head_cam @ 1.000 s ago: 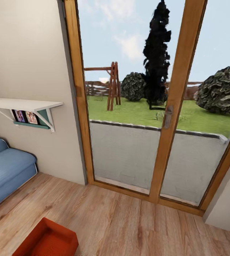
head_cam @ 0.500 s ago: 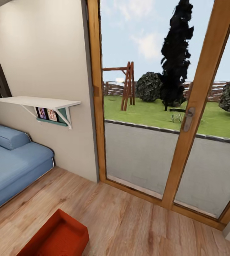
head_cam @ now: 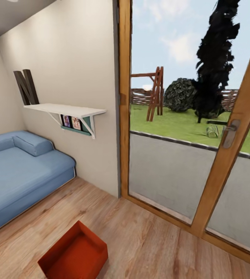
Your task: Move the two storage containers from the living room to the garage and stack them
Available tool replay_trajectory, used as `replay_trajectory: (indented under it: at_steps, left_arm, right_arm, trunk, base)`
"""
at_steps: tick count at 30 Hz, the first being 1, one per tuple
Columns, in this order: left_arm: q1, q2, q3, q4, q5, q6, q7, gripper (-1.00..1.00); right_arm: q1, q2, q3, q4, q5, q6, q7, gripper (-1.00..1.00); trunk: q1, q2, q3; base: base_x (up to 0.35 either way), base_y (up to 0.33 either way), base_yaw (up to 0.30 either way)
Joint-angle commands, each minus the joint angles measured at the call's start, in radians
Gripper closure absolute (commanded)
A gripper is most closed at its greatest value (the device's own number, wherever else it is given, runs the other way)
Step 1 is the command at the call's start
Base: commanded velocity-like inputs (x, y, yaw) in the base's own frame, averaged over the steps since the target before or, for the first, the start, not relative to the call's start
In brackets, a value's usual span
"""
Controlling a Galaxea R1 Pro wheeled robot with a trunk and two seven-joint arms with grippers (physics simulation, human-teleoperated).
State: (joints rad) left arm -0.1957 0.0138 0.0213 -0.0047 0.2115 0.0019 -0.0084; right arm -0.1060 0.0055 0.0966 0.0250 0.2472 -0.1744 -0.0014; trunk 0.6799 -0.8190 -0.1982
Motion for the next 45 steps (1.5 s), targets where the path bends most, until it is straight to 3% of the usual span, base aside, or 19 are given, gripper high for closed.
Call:
replay_trajectory:
  at_steps: [1,12,45]
  left_arm:
    - [-0.001,0.000,0.002,0.000,0.005,0.001,-0.001,-1.00]
    - [-0.001,0.001,0.002,0.000,0.003,0.001,-0.002,-1.00]
    - [-0.001,0.002,0.003,0.000,0.009,0.001,-0.002,-1.00]
  right_arm:
    - [-0.001,0.000,0.008,0.003,-0.002,-0.005,0.000,-1.00]
    - [-0.001,-0.001,0.008,0.003,-0.002,-0.005,0.000,-1.00]
    - [-0.001,-0.001,0.008,0.003,-0.002,-0.007,0.000,-1.00]
  trunk:
    - [0.000,-0.001,-0.001]
    - [0.000,-0.001,-0.001]
    - [0.000,-0.001,-0.001]
  base:
    - [0.000,0.000,0.275]
    - [0.068,-0.042,0.275]
    - [0.244,-0.174,0.275]
